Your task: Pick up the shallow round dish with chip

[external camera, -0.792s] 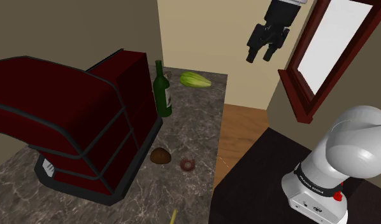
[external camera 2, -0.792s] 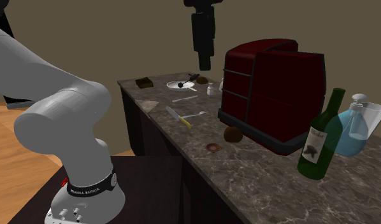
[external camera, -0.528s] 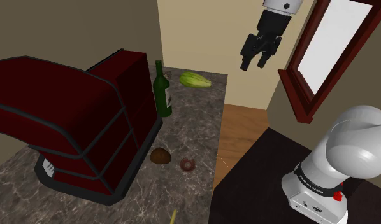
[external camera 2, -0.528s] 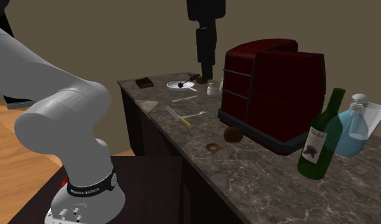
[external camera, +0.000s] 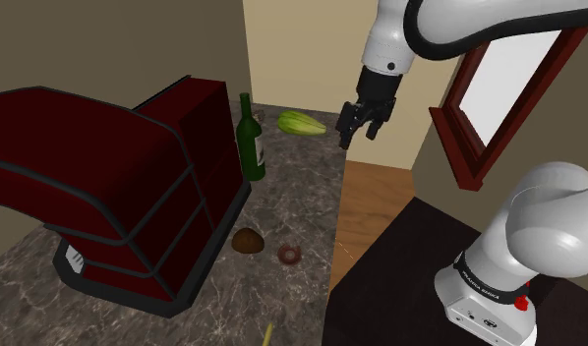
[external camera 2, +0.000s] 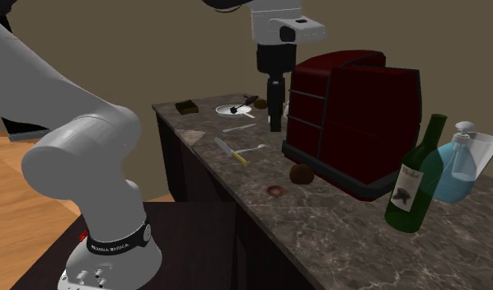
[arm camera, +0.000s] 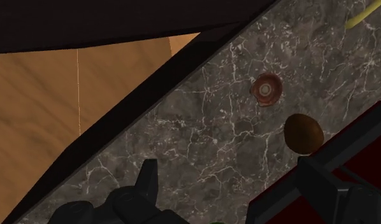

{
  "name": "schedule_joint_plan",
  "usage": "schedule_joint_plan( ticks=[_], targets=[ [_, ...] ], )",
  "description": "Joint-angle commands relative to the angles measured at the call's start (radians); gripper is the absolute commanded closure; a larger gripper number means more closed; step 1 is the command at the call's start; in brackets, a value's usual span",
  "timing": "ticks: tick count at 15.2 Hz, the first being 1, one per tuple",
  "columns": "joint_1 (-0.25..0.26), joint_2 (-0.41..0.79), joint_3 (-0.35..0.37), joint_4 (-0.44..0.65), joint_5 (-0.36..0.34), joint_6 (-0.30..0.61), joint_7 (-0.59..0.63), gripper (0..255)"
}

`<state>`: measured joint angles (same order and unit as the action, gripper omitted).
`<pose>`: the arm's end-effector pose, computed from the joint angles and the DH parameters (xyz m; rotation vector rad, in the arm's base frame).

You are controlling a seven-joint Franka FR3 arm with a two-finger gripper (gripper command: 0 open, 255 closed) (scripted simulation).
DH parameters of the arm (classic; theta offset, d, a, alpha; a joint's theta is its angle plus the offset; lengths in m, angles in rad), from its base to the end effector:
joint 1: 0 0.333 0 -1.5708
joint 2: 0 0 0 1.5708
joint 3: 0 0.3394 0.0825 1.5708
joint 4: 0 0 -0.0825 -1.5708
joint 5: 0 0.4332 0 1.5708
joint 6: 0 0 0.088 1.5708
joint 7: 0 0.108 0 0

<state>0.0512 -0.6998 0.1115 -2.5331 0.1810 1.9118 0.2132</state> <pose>0.3743 0.0775 0.5108 -3.0212 0.1935 -0.0883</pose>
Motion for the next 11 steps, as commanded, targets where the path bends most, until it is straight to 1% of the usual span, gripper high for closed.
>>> schedule_joint_plan(
  ticks=[1, 7, 11],
  targets=[
    [0.015, 0.033, 0.033, -0.032, 0.011, 0.059, 0.016, 0],
    [0.052, 0.186, 0.133, -0.073, 0.032, 0.232, 0.072, 0],
    [0.067, 0.315, 0.2, -0.077, 0.027, 0.349, 0.118, 0]
  ],
)
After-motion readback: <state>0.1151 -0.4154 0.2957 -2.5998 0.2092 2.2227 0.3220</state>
